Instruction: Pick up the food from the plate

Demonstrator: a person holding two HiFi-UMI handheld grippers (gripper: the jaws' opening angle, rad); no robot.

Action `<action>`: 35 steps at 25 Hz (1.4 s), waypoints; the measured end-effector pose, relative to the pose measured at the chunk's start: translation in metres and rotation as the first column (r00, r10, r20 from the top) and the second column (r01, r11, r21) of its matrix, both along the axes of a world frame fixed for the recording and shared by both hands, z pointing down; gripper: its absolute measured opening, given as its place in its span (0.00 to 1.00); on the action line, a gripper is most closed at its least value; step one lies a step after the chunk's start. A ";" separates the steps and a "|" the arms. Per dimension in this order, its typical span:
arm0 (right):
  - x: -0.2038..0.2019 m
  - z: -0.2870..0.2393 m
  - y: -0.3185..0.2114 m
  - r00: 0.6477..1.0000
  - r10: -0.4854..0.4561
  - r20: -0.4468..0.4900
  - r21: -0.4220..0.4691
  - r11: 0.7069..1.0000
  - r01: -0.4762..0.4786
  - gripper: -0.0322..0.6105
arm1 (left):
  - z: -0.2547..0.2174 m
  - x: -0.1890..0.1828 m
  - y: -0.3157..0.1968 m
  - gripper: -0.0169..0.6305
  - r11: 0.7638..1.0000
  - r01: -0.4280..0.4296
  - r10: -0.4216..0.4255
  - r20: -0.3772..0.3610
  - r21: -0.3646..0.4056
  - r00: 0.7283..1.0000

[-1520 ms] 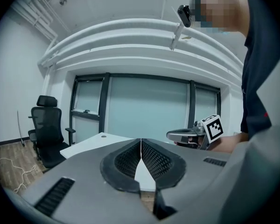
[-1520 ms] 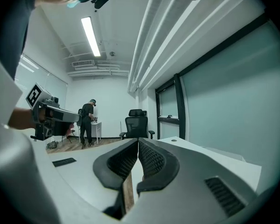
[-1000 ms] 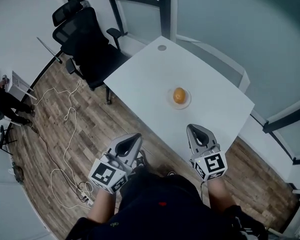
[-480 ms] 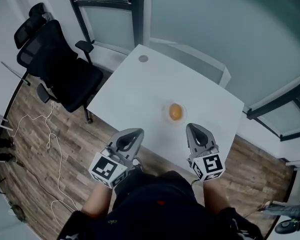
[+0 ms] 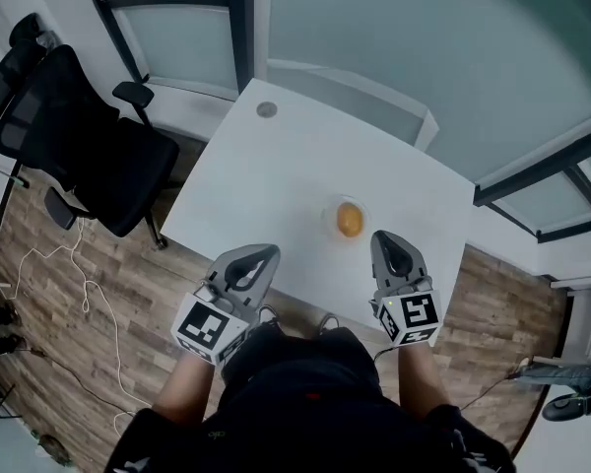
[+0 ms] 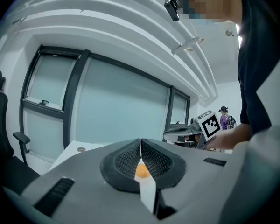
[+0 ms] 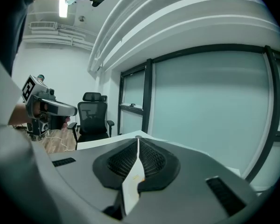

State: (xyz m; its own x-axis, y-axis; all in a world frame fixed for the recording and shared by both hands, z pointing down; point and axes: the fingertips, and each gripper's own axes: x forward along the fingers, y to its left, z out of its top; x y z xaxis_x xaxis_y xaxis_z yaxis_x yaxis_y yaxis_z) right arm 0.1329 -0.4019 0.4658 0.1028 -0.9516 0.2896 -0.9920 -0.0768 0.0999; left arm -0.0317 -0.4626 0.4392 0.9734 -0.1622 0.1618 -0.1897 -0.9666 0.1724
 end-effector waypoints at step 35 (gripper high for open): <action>0.079 0.254 -0.086 0.989 0.082 0.121 -0.398 0.917 -0.027 0.63 | 0.066 0.020 -0.015 0.06 0.972 0.178 -0.162 0.114 -0.151 0.980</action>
